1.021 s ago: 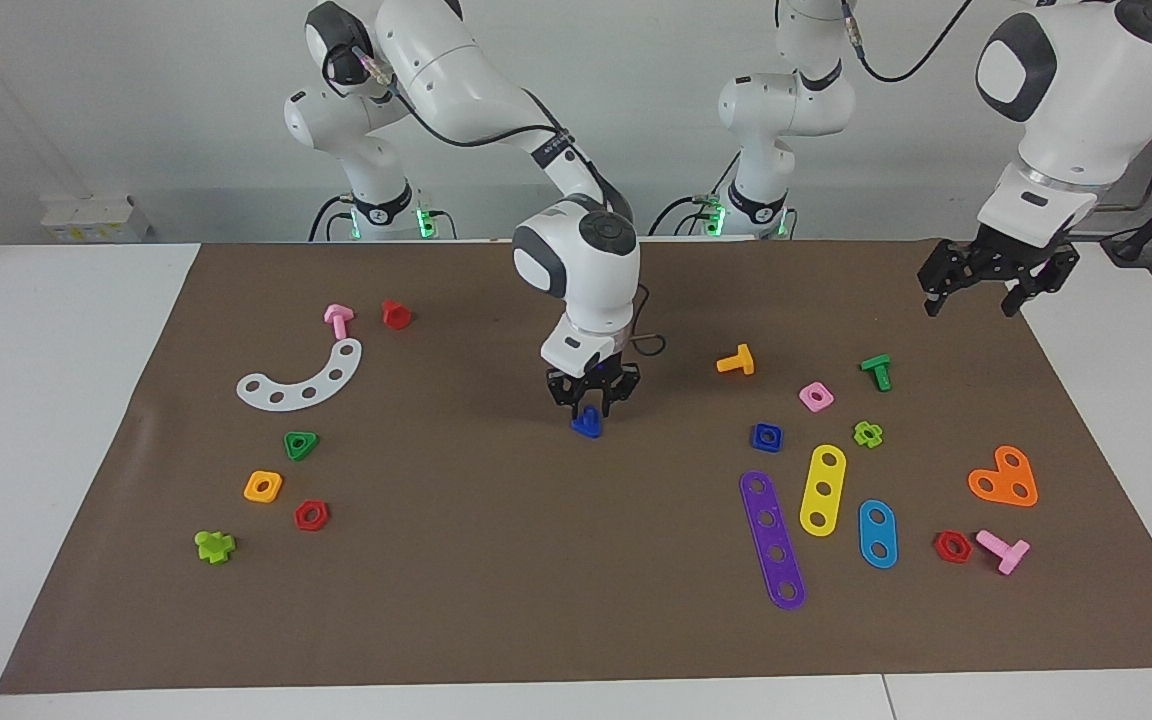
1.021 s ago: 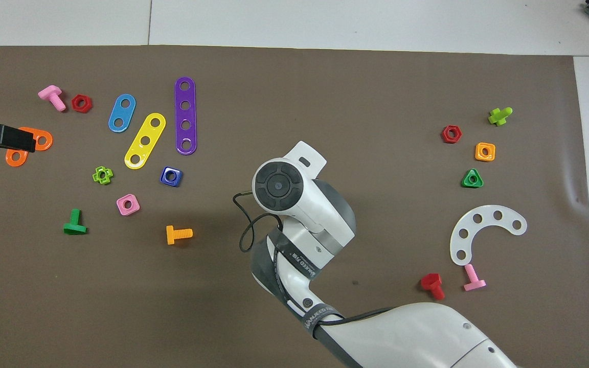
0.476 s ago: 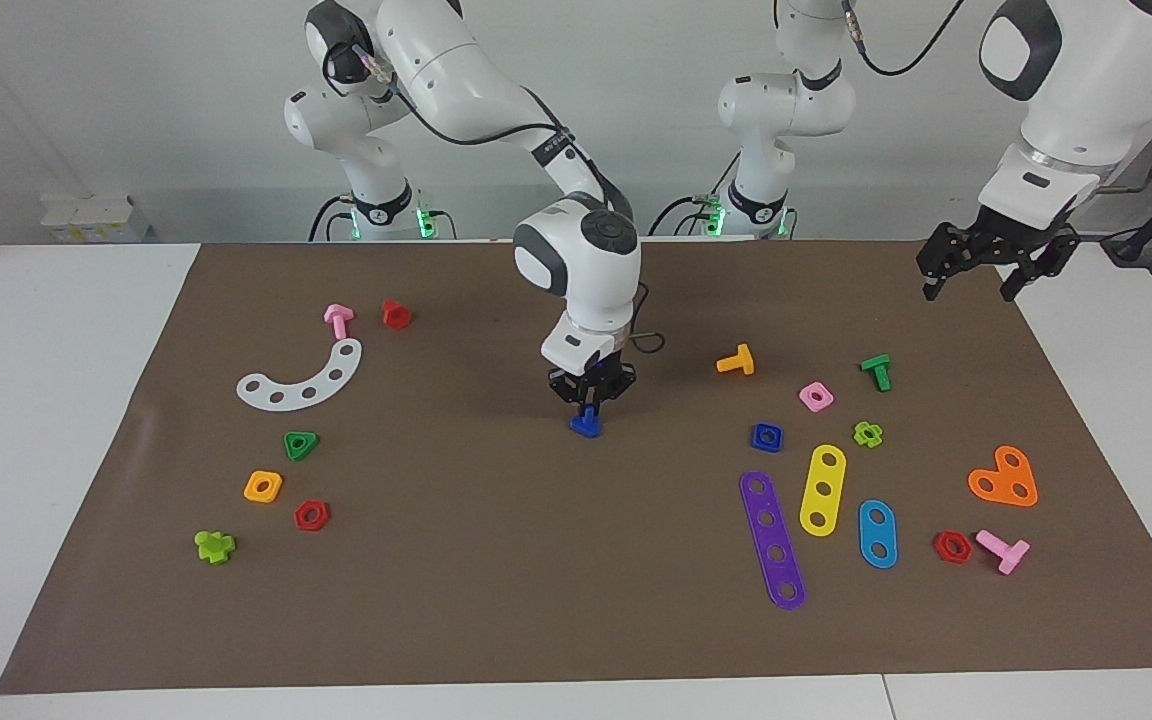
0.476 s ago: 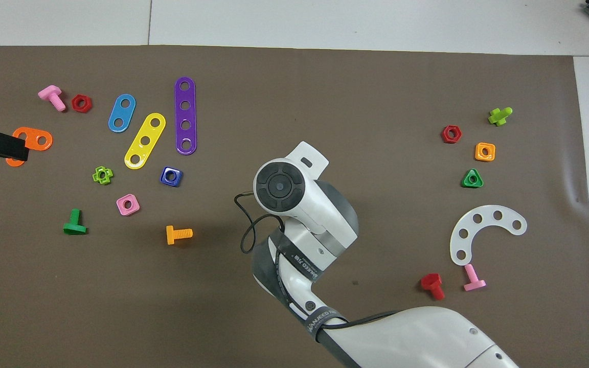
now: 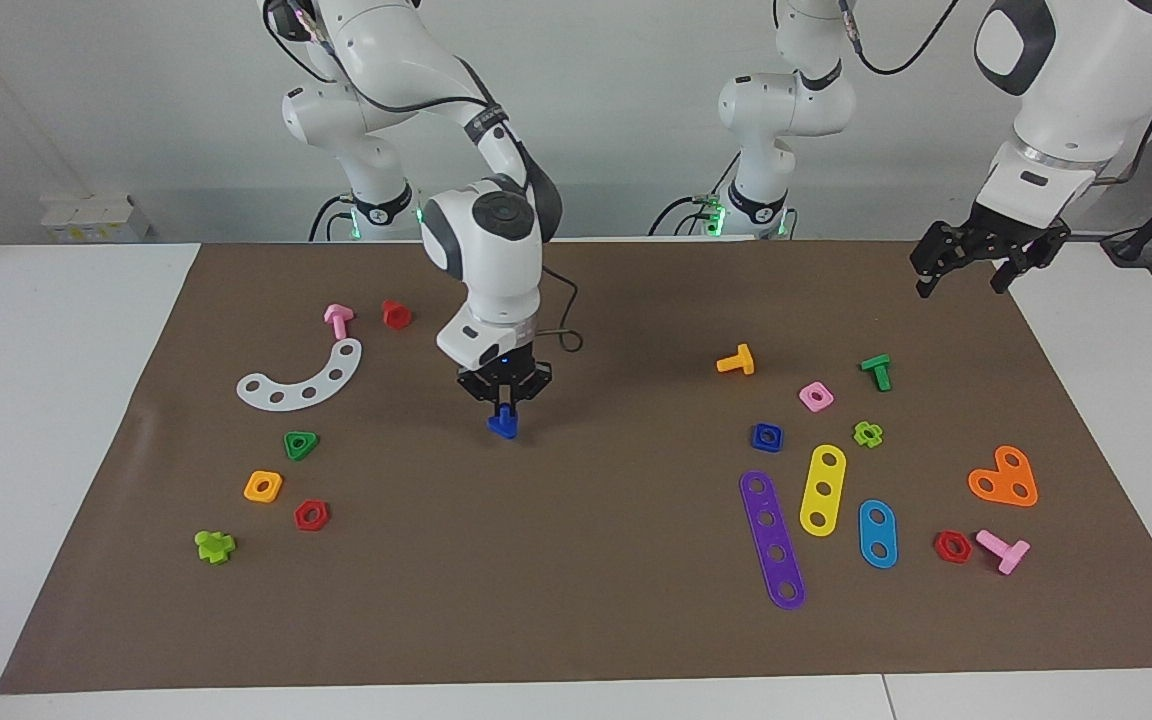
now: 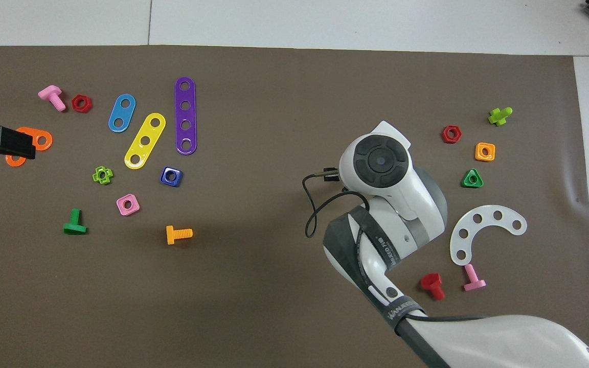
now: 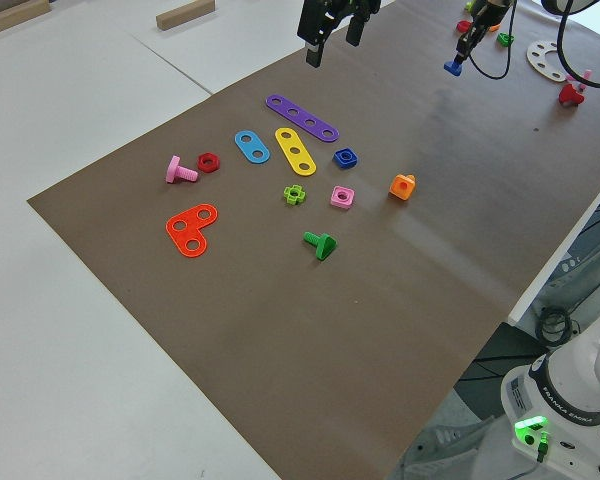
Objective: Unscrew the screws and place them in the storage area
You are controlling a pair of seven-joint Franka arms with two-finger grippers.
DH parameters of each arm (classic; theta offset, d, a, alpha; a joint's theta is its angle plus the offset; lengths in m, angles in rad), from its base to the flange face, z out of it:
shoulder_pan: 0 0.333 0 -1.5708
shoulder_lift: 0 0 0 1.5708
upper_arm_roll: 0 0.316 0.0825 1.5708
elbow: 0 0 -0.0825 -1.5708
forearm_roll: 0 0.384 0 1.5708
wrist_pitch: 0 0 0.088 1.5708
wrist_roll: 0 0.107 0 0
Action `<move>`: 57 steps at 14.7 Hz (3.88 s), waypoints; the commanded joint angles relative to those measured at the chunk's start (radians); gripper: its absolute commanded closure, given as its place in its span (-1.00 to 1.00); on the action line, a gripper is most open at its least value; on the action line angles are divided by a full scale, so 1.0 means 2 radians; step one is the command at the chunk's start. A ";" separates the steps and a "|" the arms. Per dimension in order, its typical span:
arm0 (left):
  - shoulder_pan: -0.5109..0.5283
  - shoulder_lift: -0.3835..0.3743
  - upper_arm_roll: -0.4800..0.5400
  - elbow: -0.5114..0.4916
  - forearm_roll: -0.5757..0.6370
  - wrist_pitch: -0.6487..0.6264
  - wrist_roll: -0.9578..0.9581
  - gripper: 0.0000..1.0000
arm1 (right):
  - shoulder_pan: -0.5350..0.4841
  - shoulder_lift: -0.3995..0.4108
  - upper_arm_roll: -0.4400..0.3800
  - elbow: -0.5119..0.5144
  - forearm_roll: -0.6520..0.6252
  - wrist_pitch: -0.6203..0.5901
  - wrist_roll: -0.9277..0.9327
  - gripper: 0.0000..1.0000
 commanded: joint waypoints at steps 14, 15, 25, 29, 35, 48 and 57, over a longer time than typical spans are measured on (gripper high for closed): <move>0.010 -0.011 0.010 -0.013 0.001 -0.010 -0.008 -1.00 | -0.151 -0.022 0.007 -0.072 0.055 0.011 -0.199 1.00; 0.010 -0.011 0.010 -0.013 0.001 -0.011 -0.008 -1.00 | -0.153 -0.023 0.007 -0.073 0.055 0.010 -0.204 0.75; 0.010 -0.011 0.010 -0.013 0.001 -0.010 -0.008 -1.00 | -0.166 -0.083 0.005 -0.026 0.064 -0.066 -0.204 -0.97; 0.010 -0.011 0.010 -0.013 0.001 -0.011 -0.008 -1.00 | -0.169 -0.126 -0.001 -0.001 0.064 -0.105 -0.194 -0.97; 0.010 -0.011 0.010 -0.013 0.001 -0.011 -0.008 -1.00 | -0.167 -0.129 0.003 0.114 0.064 -0.234 -0.182 -0.97; 0.010 -0.011 0.010 -0.013 0.001 -0.011 -0.008 -1.00 | -0.173 -0.155 0.001 0.151 0.065 -0.364 -0.178 -0.98; 0.010 -0.011 0.010 -0.013 0.001 -0.010 -0.008 -1.00 | -0.172 -0.169 0.002 0.122 0.067 -0.357 -0.176 -1.00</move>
